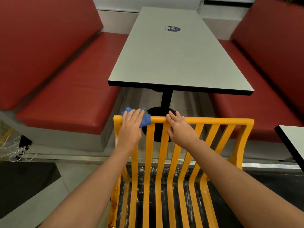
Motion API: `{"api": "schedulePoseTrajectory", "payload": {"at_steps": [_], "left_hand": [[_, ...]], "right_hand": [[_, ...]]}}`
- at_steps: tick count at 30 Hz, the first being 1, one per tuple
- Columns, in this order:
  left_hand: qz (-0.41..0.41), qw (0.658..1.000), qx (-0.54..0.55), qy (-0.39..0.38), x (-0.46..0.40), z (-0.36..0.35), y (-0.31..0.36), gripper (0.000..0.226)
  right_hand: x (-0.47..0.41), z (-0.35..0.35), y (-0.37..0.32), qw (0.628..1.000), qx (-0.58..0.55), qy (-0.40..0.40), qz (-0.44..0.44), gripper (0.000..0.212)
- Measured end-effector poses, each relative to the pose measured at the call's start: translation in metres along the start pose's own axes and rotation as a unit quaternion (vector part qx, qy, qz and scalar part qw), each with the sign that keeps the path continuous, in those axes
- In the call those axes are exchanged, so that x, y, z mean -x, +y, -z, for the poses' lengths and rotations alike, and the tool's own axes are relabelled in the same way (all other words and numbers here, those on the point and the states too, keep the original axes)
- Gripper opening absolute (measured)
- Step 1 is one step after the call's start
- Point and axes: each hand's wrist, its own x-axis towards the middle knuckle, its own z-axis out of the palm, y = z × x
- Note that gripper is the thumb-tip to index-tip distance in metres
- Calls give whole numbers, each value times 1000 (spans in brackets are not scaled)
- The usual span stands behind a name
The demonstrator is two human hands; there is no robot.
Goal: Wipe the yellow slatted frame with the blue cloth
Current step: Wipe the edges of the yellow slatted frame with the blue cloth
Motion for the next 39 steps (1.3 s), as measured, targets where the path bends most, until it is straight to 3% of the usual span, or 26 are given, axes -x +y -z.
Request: {"api": "schedulePoseTrajectory", "payload": {"at_steps": [4,7,12,15,19,23,31,36,39], "left_hand": [[-33,999,-23,-1,13,-7,0,67],[-58,997,-47,5,22,-1,-21,62],[29,998,-28,38,32,5,-28,55],[102,991,3,81,23,-11,-2,67],[73,994,-1,78,15,-27,31,73],[63,996,2,68,19,-23,25,57],[195,975,0,110,14,-18,17,61],[120,988,-71,61,11,-15,16,68],[169,982,-30,75,16,-13,9,58]], "right_hand": [[-1,-4,-1,1000,14,6,11,55],[-4,-6,-3,1000,22,11,15,56],[-8,-9,-5,999,24,18,14,56],[-11,-10,-5,999,24,17,23,56],[-14,-11,1,999,24,19,44,56],[-14,-10,5,998,21,17,63,57],[-24,-10,-12,989,17,8,145,58],[-30,-10,-22,986,20,3,168,59],[-33,-11,-22,986,5,3,168,57]]}}
